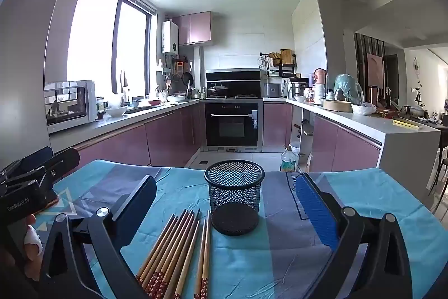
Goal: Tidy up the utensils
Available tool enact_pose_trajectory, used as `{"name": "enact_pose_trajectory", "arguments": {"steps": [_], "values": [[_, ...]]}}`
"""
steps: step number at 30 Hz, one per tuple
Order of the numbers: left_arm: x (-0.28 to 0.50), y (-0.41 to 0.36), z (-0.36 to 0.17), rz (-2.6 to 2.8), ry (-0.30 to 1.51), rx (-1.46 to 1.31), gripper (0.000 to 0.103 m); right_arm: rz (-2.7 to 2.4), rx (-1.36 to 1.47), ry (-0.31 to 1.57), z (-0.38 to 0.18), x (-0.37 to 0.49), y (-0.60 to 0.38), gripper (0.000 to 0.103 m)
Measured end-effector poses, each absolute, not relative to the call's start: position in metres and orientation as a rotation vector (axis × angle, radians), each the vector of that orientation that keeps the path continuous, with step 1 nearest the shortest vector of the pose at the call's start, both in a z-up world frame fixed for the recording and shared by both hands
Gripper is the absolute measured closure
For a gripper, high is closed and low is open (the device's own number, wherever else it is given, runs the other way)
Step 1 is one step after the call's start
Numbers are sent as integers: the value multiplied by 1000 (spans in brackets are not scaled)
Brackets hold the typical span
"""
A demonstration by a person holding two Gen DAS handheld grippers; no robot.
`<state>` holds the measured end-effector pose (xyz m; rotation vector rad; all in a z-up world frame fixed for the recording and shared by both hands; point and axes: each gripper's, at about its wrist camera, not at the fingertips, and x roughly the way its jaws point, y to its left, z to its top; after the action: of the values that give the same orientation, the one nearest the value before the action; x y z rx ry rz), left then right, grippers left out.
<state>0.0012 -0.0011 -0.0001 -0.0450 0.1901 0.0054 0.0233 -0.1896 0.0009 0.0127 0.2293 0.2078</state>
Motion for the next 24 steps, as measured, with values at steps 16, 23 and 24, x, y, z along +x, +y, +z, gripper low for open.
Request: {"name": "enact_pose_trajectory", "arguments": {"steps": [16, 23, 24], "values": [[1, -3, -2, -2, 181, -61, 6, 200, 15, 187, 11, 12, -186, 7], [0, 0, -2, -4, 181, -63, 6, 200, 13, 178, 11, 12, -186, 7], [-1, 0, -1, -4, 179, -63, 6, 201, 13, 179, 11, 12, -186, 7]]}}
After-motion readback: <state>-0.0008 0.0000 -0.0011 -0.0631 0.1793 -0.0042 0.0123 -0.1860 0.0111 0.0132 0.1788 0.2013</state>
